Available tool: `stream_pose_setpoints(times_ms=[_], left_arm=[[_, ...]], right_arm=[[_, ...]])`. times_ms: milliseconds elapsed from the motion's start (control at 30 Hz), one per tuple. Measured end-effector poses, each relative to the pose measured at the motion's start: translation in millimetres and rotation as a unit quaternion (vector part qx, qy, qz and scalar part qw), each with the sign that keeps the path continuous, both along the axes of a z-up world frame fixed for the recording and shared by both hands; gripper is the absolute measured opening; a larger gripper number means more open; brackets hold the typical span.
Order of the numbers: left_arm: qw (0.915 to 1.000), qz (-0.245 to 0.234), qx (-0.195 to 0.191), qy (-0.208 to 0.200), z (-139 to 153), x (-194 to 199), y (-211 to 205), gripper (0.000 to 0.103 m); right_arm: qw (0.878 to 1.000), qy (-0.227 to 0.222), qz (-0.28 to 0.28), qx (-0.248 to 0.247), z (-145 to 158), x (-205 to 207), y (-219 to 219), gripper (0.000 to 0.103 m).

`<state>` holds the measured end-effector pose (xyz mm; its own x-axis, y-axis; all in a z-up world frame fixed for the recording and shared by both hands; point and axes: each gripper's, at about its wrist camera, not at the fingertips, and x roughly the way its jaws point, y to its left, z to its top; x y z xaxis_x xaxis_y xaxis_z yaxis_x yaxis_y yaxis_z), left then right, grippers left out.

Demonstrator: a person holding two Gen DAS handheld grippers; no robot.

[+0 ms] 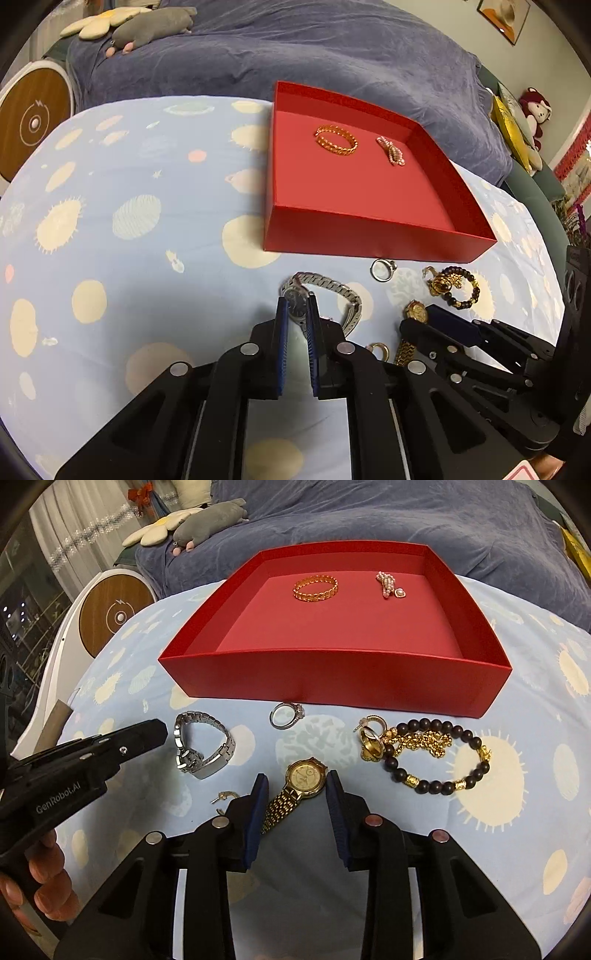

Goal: Organize jewelry
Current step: 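Grasp the gold watch with the right tool while the left tool lifts the silver watch, then lower both watches into the red box and open both tools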

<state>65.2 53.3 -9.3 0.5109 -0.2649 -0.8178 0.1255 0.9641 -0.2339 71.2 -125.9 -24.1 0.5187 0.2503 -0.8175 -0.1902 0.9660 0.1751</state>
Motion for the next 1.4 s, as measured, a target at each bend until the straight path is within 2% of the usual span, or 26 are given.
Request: stream_pose_setpoints(times_ms=[100,233,400,467,533,633,733,900,1100,1200,1400], left_arm=[[0.9999,0.004,-0.007,0.007,-5,-1,1,0.023],[0.9999,0.005,-0.001,-0.009,-3,-2,-6,0.038],[1.0000,0.005,0.007,-0.006,-12,6,-15,0.039],[0.9997,0.008,0.011,-0.018,-14,10,-17,0.039],[0.9995,0.008,0.019,-0.025,-14,13,-20,0.037],[0.9992,0.010,0.024,-0.031,-16,15,-20,0.014],[0.9994,0.005,0.020,-0.029,-16,14,-20,0.004],[0.9992,-0.005,0.025,-0.029,-15,9,-23,0.004],[0.9990,-0.016,0.007,-0.040,4,-3,-22,0.004],[0.9983,-0.021,-0.009,-0.053,23,-10,-19,0.004],[0.9936,-0.039,-0.023,-0.103,77,-20,-21,0.004]], right_arm=[[1.000,-0.002,-0.002,-0.004,1,-3,-2,0.022],[1.000,-0.002,0.000,-0.009,2,-9,-4,0.021],[1.000,0.002,0.003,-0.005,2,-11,-6,0.021],[1.000,0.001,0.004,-0.004,2,-12,-5,0.021],[1.000,0.002,0.005,-0.002,4,-14,-6,0.021],[1.000,-0.002,0.004,-0.002,7,-15,-8,0.021],[1.000,-0.006,0.003,0.000,11,-16,-9,0.021],[1.000,-0.011,0.005,0.006,17,-19,-10,0.021],[0.999,-0.028,0.002,0.021,35,-23,-15,0.021],[0.999,-0.042,0.000,0.033,51,-27,-23,0.021],[0.995,-0.080,-0.012,0.049,93,-19,-43,0.021]])
